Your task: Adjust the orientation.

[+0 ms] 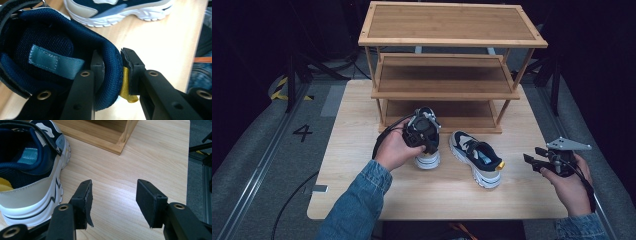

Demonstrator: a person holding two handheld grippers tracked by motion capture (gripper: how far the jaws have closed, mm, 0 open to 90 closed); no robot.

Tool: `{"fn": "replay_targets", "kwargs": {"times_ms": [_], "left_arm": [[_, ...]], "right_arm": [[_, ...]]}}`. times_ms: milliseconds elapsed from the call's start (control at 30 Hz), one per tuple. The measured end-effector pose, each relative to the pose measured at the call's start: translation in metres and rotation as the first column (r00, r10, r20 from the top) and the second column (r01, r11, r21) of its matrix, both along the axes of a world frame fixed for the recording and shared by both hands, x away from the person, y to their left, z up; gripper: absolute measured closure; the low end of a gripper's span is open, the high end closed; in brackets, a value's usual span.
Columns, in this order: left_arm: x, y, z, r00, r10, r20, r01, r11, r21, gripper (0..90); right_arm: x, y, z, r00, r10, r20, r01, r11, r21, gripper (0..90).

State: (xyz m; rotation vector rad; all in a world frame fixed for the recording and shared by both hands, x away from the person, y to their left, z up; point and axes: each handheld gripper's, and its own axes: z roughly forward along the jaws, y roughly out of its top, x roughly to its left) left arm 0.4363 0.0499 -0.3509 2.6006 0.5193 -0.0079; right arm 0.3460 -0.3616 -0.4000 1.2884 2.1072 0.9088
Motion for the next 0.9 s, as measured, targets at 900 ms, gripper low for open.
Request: {"fn": "replay_targets", "kwargs": {"times_ms": [900], "left_arm": [[0.066,-0.014,-0.030,0.9976,-0.064,0.028,0.063,0.9973,0.038,72.1]], "right_arm": [[-0.009,-0.003,-0.005,0.9999,-0.004,-0.010,0.004,0.9999,-0.014,47.7]]}}
